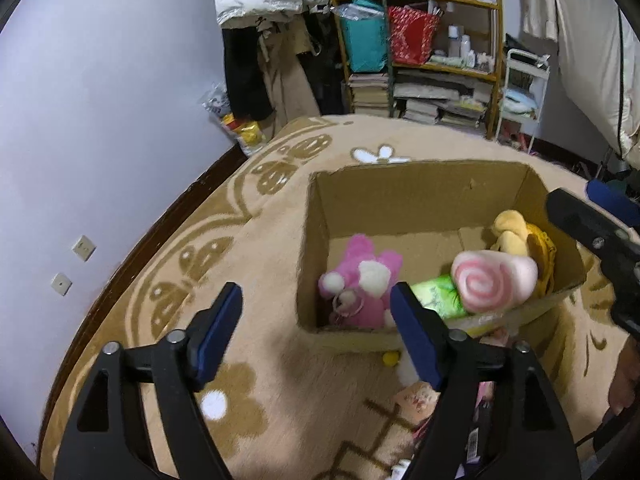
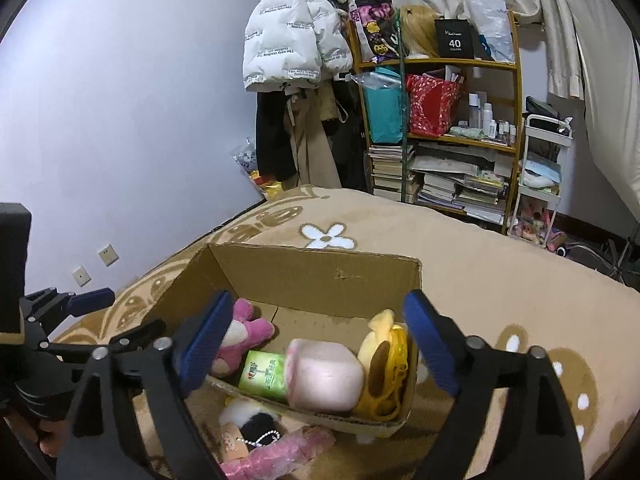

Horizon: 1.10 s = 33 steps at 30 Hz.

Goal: Organize soft objects
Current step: 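Lower both tools toward the remaining items lying beside the box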

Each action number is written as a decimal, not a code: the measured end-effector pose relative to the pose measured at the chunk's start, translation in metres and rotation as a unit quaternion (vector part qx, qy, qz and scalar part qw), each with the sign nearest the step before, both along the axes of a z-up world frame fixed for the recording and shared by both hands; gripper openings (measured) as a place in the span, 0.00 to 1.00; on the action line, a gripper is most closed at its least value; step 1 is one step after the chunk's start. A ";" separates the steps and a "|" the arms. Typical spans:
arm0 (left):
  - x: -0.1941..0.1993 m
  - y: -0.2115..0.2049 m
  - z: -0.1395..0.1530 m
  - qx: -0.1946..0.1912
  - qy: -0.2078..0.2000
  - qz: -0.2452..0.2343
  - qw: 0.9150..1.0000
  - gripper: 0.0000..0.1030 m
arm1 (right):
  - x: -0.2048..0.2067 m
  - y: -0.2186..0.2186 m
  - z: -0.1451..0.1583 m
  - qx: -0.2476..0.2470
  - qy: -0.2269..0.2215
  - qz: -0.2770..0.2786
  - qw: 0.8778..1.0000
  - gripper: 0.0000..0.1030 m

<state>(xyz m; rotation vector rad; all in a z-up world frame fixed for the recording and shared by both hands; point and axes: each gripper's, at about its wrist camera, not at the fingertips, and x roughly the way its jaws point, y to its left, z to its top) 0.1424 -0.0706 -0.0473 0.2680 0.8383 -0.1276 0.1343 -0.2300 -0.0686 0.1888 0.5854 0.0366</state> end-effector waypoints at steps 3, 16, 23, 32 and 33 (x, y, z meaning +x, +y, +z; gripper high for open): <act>-0.011 0.004 0.005 0.004 0.007 0.000 1.000 0.80 | -0.007 0.004 0.006 -0.003 0.007 0.001 1.000 0.93; -0.060 0.012 0.022 0.000 0.034 -0.010 0.999 0.97 | -0.055 0.028 0.018 -0.025 0.033 0.029 0.999 0.99; -0.075 0.013 0.019 0.010 0.066 -0.009 0.998 0.97 | -0.073 0.033 0.015 -0.009 0.054 0.030 0.998 1.00; -0.085 0.013 0.005 0.020 0.102 -0.016 0.995 0.97 | -0.086 0.022 -0.006 0.027 0.109 0.020 0.993 0.99; -0.084 0.012 0.002 0.022 0.109 -0.017 0.994 0.97 | -0.084 0.021 -0.009 0.031 0.116 0.018 0.993 0.99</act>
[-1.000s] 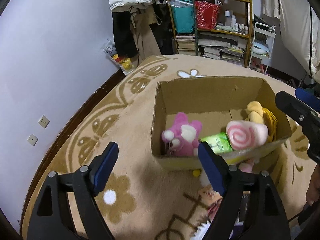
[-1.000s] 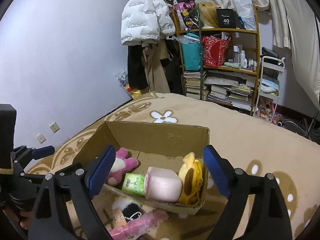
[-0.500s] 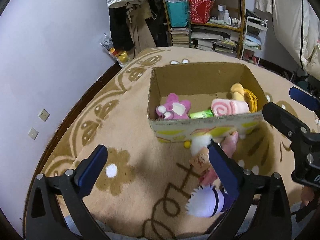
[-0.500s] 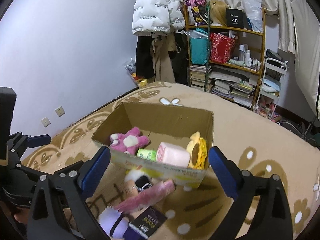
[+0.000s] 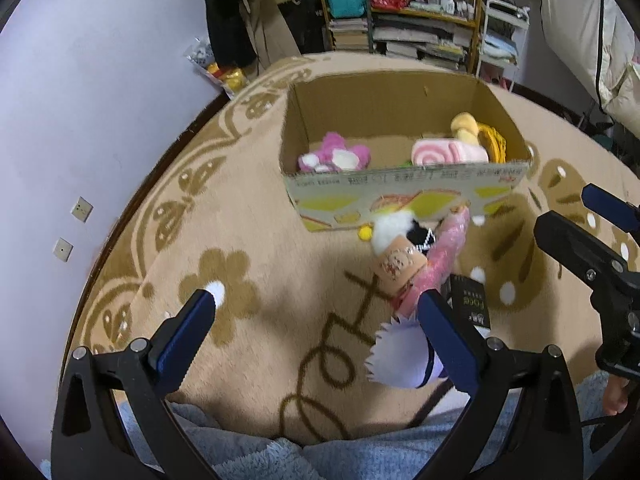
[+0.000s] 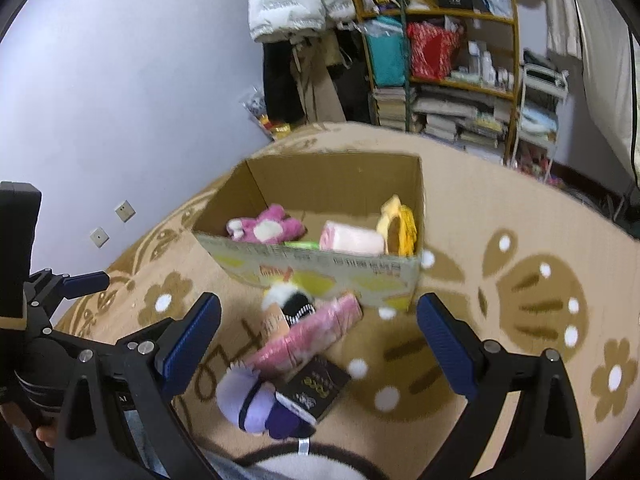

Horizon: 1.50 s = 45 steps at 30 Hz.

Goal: Organize soft objects
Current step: 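Lower both tools toward the remaining items lying beside the box, then grasp the white-haired plush doll with the left tool while the right tool grasps the black Face tissue pack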

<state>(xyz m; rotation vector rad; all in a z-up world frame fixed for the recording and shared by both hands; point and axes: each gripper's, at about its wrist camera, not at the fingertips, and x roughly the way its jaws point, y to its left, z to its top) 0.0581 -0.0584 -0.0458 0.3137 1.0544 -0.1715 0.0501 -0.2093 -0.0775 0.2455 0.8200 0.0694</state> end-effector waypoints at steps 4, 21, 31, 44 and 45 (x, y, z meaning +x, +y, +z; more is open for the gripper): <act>0.001 -0.005 -0.014 0.010 0.024 -0.005 1.000 0.97 | 0.003 -0.008 -0.017 0.019 0.033 -0.009 0.999 0.99; 0.011 -0.020 -0.069 0.011 0.135 -0.015 0.991 0.97 | 0.029 -0.013 -0.088 0.080 0.151 -0.009 0.985 0.99; 0.014 -0.028 -0.091 0.020 0.170 -0.018 0.985 0.97 | 0.039 -0.007 -0.115 0.099 0.190 -0.003 0.977 0.99; 0.017 -0.032 -0.105 0.005 0.201 -0.016 0.979 0.98 | 0.047 0.009 -0.137 0.107 0.229 0.015 0.967 1.00; 0.018 -0.032 -0.105 0.004 0.203 -0.015 0.979 0.98 | 0.047 0.010 -0.139 0.108 0.232 0.015 0.967 1.00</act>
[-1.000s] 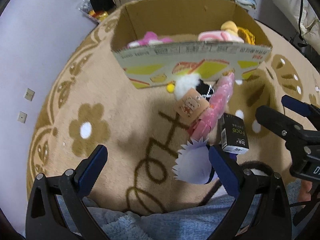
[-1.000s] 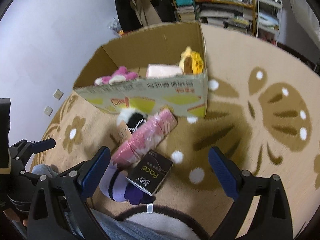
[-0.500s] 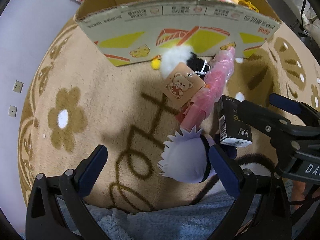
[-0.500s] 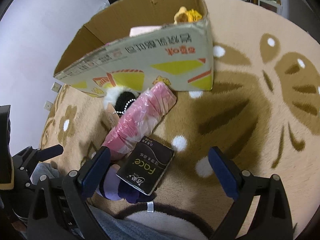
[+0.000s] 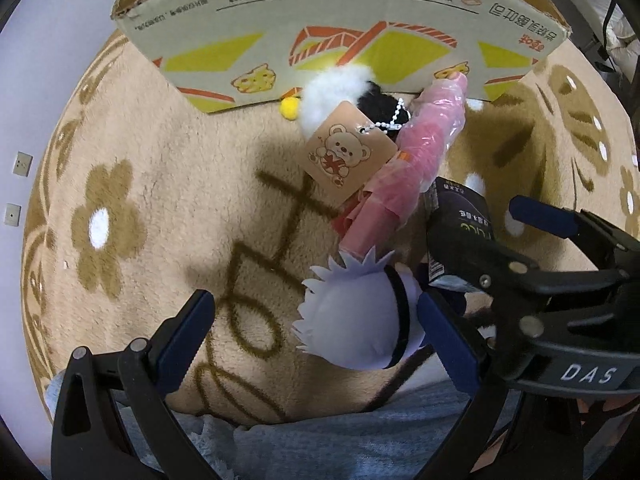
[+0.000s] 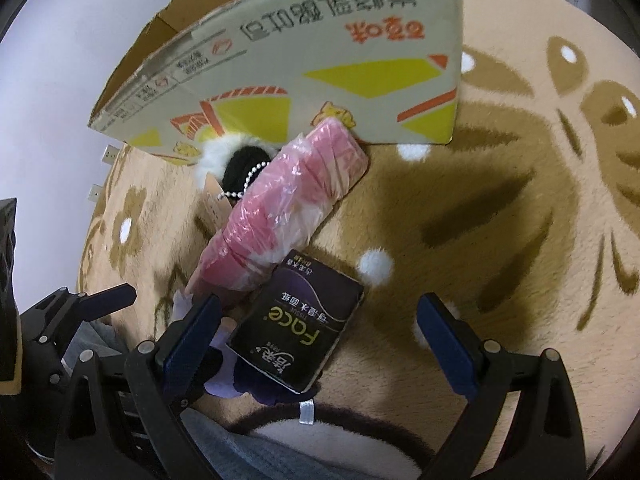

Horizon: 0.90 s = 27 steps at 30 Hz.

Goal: Organize soft objects
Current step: 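Grasp the white-haired plush doll with the left tool while the right tool grasps the black Face tissue pack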

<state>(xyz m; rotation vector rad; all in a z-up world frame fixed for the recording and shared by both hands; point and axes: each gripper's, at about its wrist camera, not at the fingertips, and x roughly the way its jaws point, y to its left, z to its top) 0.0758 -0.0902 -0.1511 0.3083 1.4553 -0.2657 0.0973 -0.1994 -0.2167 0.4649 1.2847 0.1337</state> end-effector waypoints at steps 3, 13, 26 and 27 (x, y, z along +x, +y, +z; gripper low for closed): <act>0.001 0.000 -0.002 -0.002 0.004 0.004 1.000 0.98 | 0.001 0.001 -0.005 0.002 0.009 -0.001 1.000 1.00; 0.002 0.007 -0.010 -0.016 0.029 0.009 0.999 0.98 | 0.006 0.005 -0.009 -0.004 0.014 0.002 1.000 1.00; -0.003 0.002 -0.030 -0.020 0.043 0.020 0.999 0.98 | 0.006 0.007 -0.011 -0.020 0.018 0.013 1.000 1.00; -0.003 0.003 -0.031 -0.021 0.044 0.020 0.999 0.98 | 0.006 0.008 -0.011 -0.021 0.018 0.014 1.000 1.00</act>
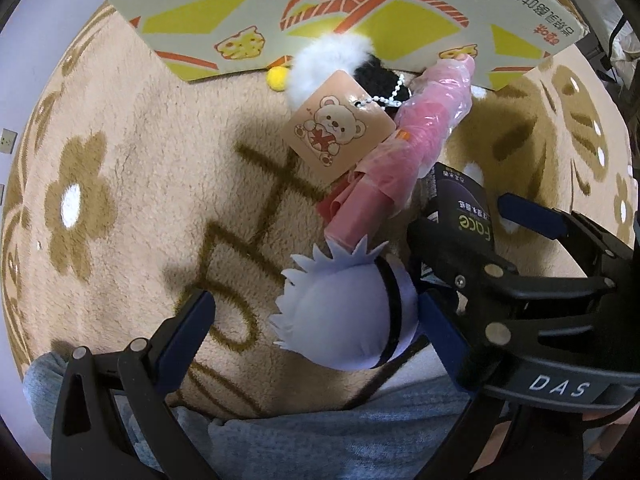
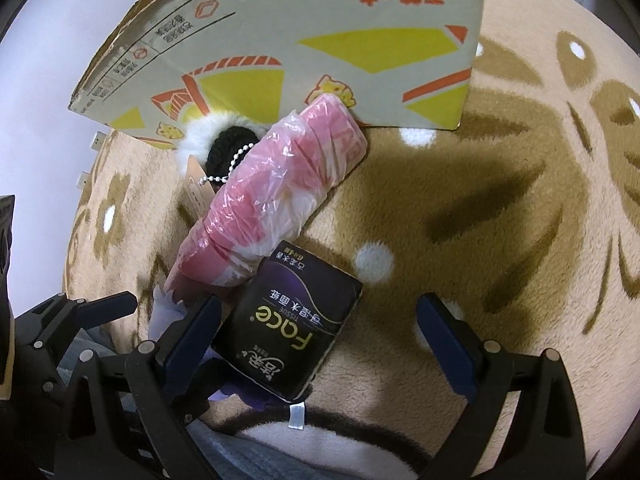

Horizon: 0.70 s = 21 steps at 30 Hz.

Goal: Organize soft objects
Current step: 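Grasp the white-haired plush doll with the left tool while the right tool grasps the black Face tissue pack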

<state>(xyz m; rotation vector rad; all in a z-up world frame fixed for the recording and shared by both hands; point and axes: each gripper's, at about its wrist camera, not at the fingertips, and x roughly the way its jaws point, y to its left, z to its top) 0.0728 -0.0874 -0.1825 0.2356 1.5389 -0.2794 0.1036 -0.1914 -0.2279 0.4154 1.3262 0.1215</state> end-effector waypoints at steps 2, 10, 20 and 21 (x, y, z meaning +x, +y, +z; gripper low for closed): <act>0.000 0.001 -0.001 -0.001 0.000 -0.001 1.000 0.98 | 0.000 0.001 0.000 -0.001 0.000 0.000 1.000 1.00; 0.001 0.003 -0.004 -0.004 0.002 0.003 1.000 0.99 | -0.002 -0.002 0.001 -0.008 0.003 -0.003 1.000 0.91; -0.001 0.000 -0.008 -0.006 0.000 -0.001 1.000 0.96 | -0.004 -0.009 0.002 -0.038 0.013 -0.005 0.999 0.66; -0.001 0.001 -0.008 -0.009 0.002 0.001 1.000 0.96 | -0.004 -0.009 0.002 -0.036 0.013 -0.006 0.999 0.65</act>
